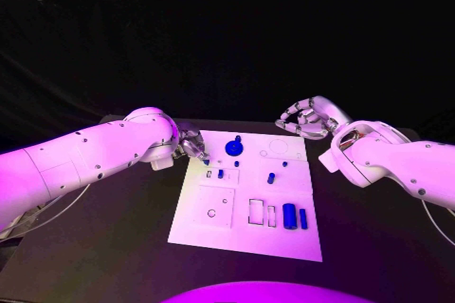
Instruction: Assemble the parts on the task board
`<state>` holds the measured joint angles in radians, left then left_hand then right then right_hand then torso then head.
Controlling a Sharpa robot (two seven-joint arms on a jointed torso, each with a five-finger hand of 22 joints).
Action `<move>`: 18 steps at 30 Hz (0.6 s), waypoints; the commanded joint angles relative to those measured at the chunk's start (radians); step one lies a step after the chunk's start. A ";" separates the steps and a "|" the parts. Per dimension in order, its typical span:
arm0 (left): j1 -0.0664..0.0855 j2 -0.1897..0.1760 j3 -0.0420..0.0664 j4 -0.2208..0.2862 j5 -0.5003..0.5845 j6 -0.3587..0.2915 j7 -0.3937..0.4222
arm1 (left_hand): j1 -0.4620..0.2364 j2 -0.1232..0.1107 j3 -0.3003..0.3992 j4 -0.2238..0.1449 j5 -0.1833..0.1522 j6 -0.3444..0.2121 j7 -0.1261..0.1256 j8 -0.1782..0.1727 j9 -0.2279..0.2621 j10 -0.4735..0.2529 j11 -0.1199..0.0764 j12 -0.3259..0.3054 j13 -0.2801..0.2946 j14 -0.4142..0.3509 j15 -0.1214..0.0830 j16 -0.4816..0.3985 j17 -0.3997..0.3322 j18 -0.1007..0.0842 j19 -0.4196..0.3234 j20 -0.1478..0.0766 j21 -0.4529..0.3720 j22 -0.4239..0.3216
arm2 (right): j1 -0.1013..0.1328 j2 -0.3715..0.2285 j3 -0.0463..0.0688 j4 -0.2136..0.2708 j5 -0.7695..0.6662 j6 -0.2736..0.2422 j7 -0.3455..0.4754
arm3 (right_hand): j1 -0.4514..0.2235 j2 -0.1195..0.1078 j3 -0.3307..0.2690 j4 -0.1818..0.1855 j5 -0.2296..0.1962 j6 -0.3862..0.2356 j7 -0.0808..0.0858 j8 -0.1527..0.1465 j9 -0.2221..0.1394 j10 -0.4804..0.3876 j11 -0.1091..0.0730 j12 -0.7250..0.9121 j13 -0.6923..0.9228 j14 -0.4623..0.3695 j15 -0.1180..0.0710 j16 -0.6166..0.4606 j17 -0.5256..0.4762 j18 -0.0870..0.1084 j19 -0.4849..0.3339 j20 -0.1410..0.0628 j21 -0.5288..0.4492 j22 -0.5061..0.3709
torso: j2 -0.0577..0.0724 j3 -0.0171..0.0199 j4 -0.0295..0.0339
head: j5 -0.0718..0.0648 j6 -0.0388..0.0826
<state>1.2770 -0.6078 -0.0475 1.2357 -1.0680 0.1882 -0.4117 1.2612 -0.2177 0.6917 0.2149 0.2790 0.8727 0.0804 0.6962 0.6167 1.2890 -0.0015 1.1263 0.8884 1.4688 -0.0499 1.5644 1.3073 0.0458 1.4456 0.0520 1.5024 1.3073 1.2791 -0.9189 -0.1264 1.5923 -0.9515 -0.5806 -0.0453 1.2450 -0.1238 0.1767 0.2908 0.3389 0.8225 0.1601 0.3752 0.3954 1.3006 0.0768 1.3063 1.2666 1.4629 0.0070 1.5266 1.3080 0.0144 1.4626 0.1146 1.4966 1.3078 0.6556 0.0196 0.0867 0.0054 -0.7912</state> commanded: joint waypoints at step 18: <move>-0.035 -0.021 -0.001 0.052 -0.072 -0.016 0.025 | -0.002 -0.004 0.180 -0.183 0.009 0.008 -0.001 -0.001 0.000 0.009 0.001 0.004 0.003 0.102 -0.008 0.006 0.263 -0.008 0.009 -0.003 0.005 0.122 | -0.005 0.000 0.000 0.000 -0.010 0.000 0.009 | -0.012 0.002 -0.001 0.001 0.004 0.000 -0.007 0.006 -0.001 0.003 -0.005 0.000 0.000 0.079 -0.006 -0.005 0.135 0.008 0.056 -0.007 -0.004 0.208 | -0.001 0.0008 -0.0006 | 0.003 -0.008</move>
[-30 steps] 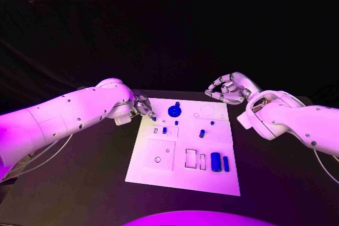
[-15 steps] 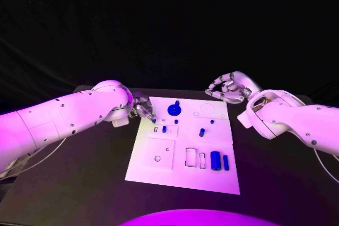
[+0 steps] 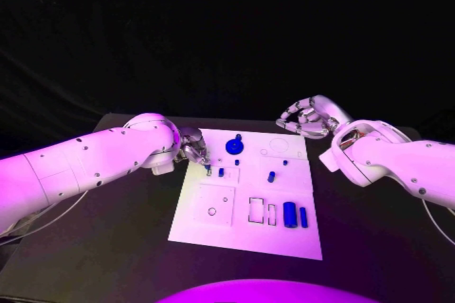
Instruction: Assemble the parts on the task board
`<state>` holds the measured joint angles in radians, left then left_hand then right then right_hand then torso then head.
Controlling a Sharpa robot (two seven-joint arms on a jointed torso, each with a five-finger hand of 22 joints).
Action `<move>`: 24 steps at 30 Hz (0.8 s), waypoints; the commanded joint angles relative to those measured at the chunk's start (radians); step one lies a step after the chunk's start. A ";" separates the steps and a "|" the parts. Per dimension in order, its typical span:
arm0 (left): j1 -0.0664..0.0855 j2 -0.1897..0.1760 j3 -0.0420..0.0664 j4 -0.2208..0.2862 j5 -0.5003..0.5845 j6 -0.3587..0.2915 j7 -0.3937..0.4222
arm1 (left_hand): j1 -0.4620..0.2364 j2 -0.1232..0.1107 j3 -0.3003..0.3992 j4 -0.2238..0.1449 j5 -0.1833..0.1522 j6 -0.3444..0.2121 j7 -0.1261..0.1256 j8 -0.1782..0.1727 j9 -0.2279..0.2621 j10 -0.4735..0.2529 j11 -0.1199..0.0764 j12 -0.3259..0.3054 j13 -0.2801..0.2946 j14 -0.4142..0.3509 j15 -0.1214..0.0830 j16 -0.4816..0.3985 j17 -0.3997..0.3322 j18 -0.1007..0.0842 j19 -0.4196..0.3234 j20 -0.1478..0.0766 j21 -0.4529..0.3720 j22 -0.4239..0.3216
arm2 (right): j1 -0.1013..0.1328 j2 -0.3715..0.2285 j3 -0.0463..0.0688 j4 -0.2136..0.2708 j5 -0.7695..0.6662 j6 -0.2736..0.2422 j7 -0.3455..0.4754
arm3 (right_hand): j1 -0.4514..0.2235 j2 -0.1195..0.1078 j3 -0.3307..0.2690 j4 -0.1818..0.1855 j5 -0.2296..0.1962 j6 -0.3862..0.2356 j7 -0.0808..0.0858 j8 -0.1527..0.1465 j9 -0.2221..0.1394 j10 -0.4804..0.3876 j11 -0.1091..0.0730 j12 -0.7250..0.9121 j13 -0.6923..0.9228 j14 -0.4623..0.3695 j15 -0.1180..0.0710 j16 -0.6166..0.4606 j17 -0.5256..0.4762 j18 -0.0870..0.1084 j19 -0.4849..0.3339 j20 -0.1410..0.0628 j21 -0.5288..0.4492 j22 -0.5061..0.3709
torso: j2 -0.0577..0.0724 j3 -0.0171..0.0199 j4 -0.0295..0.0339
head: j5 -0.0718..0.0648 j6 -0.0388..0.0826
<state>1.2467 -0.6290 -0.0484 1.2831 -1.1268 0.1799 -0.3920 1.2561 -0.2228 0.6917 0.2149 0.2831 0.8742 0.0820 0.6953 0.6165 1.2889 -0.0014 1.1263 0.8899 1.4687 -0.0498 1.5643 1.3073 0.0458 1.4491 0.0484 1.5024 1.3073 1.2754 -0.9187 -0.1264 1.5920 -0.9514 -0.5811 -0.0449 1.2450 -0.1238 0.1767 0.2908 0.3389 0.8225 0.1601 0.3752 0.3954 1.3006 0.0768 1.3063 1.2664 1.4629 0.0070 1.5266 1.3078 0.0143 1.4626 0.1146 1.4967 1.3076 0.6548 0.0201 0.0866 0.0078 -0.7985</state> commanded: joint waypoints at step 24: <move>-0.024 0.001 0.000 0.004 -0.014 -0.007 -0.005 | 0.003 0.000 0.182 -0.184 0.009 0.009 -0.003 -0.001 0.000 0.009 0.000 0.002 -0.001 0.102 -0.008 0.006 0.264 -0.008 0.005 0.000 0.005 0.122 | -0.003 -0.001 0.000 0.001 -0.010 0.001 0.009 | -0.012 0.002 -0.001 0.001 0.004 0.000 -0.007 0.006 -0.001 0.003 -0.005 0.000 0.000 0.079 -0.007 -0.005 0.135 0.008 0.056 -0.007 -0.004 0.209 | 0.001 0.0015 -0.0008 | 0.002 -0.004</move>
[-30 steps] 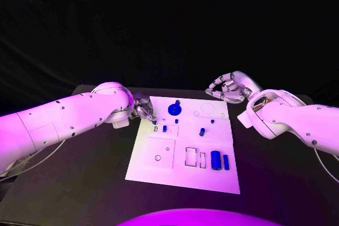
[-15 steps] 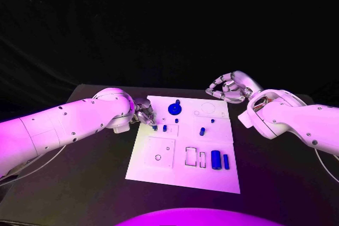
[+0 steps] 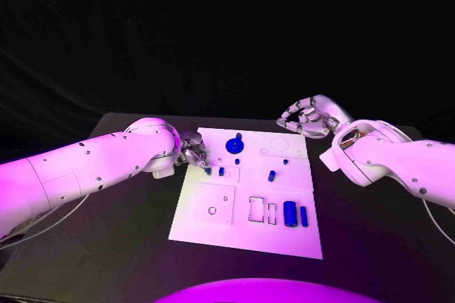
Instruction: Assemble the parts on the task board
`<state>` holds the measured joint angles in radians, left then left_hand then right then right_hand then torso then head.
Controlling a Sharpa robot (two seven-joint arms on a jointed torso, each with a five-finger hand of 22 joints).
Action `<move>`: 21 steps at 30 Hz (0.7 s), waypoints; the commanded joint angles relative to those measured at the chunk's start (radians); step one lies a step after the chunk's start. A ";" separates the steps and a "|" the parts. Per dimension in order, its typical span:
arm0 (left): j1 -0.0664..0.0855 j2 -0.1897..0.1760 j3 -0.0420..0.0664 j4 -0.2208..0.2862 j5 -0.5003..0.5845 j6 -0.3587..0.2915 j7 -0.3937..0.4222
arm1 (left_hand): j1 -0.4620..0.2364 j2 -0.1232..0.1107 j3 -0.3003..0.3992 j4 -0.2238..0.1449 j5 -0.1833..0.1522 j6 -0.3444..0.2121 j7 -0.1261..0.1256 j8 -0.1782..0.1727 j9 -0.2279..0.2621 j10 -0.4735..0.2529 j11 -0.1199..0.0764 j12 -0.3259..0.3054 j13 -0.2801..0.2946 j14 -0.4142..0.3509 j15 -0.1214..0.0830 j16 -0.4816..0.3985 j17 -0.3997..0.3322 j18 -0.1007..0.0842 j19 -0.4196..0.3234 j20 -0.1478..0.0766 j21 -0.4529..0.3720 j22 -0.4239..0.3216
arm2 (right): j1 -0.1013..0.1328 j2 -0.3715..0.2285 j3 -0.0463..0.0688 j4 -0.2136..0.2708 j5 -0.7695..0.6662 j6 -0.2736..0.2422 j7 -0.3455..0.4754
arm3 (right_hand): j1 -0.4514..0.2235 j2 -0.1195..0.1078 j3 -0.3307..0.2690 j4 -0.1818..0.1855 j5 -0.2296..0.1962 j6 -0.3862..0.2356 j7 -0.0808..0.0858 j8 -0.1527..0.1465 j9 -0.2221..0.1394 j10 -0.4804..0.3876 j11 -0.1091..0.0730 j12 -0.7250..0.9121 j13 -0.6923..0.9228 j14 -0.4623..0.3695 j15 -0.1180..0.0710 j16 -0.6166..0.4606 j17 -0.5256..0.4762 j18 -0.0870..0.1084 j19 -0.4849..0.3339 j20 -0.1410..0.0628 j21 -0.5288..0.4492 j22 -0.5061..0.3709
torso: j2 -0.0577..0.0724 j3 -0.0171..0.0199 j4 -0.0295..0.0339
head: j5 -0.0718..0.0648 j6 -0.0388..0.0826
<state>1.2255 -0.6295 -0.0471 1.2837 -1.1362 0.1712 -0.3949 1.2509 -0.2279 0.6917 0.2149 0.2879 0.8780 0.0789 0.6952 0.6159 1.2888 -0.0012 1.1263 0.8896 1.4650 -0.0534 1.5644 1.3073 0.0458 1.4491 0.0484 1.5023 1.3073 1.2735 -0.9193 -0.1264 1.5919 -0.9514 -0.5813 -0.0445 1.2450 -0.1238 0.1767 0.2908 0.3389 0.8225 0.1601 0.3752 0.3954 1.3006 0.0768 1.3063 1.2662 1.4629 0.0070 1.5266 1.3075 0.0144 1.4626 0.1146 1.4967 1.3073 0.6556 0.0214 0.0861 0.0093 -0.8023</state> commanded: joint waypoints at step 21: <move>-0.004 0.002 -0.001 0.011 -0.003 0.005 -0.012 | 0.007 0.004 0.183 -0.185 0.006 0.007 0.000 -0.002 0.001 0.009 0.000 0.001 -0.002 0.106 -0.005 0.006 0.263 -0.008 0.005 0.000 0.005 0.122 | -0.001 -0.002 0.000 0.002 -0.010 0.001 0.008 | -0.013 0.003 -0.001 0.000 0.004 -0.001 -0.007 0.007 -0.001 0.003 -0.005 0.000 0.000 0.079 -0.007 -0.005 0.135 0.008 0.056 -0.007 -0.003 0.209 | 0.000 0.0005 -0.0003 | 0.001 0.002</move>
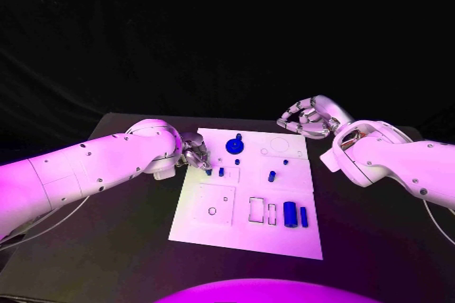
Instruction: Assemble the parts on the task board
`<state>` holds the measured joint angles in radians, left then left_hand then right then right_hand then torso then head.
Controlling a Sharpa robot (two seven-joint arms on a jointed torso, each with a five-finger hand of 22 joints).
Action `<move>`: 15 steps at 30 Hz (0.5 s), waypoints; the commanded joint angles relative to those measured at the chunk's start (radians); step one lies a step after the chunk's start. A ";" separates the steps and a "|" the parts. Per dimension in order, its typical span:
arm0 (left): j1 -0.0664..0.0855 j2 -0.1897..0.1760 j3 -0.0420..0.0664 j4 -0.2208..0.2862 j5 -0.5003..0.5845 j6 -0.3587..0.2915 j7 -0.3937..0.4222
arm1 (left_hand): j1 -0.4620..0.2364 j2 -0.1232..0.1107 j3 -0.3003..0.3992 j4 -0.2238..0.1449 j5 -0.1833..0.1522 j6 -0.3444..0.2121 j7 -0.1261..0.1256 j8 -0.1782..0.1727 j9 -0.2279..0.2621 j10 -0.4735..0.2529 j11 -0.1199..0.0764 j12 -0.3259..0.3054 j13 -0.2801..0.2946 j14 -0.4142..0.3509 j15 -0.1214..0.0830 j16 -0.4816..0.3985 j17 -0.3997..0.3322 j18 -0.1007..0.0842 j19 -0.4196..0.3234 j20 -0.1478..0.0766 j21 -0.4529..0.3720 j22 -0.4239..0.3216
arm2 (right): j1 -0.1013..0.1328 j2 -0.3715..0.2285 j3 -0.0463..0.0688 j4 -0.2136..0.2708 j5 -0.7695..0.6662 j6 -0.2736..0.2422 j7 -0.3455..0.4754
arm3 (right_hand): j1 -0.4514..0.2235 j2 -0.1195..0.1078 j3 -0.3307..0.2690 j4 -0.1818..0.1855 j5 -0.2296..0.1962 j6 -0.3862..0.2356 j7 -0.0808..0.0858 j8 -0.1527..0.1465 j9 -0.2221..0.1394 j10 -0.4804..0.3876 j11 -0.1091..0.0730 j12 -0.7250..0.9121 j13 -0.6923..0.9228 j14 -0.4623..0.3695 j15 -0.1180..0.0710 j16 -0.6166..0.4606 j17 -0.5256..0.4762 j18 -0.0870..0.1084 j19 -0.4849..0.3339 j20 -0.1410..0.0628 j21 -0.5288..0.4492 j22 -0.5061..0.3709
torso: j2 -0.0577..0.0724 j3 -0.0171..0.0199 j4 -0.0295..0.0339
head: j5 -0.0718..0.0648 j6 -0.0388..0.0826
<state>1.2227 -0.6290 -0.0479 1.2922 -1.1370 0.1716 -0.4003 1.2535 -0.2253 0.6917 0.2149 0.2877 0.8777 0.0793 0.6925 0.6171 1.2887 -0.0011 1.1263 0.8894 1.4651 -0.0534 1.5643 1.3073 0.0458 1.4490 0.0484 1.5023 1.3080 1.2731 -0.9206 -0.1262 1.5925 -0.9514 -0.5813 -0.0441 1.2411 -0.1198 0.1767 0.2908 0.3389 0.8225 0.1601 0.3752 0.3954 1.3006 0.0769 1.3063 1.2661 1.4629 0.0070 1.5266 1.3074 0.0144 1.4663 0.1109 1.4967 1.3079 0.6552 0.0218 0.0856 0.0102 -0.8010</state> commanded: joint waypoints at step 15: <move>-0.001 -0.004 0.000 0.007 -0.001 0.015 -0.010 | 0.001 -0.004 0.188 -0.191 0.020 0.016 -0.002 -0.001 0.001 0.015 -0.002 0.002 0.003 0.106 -0.006 0.006 0.263 -0.009 0.007 -0.002 0.007 0.124 | -0.001 -0.001 0.000 0.001 -0.010 0.002 0.007 | -0.009 -0.001 -0.001 0.000 0.004 -0.001 -0.007 0.007 -0.001 0.003 -0.005 0.000 0.001 0.079 -0.007 -0.005 0.136 0.008 0.052 -0.003 -0.003 0.209 | 0.001 -0.0008 0.0001 | 0.000 -0.001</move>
<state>1.2219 -0.6331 -0.0483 1.2958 -1.1372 0.1723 -0.4085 1.2535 -0.2254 0.6917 0.2149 0.3024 0.8856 0.0787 0.6871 0.6159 1.2960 -0.0015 1.1262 0.8896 1.4650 -0.0534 1.5643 1.3073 0.0458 1.4489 0.0484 1.5056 1.3079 1.2729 -0.9214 -0.1263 1.5928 -0.9514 -0.5813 -0.0441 1.2411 -0.1199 0.1768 0.2908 0.3389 0.8225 0.1601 0.3752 0.3954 1.3006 0.0768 1.3063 1.2660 1.4629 0.0070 1.5266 1.3073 0.0144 1.4663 0.1109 1.4967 1.3077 0.6558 0.0215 0.0858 0.0098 -0.8004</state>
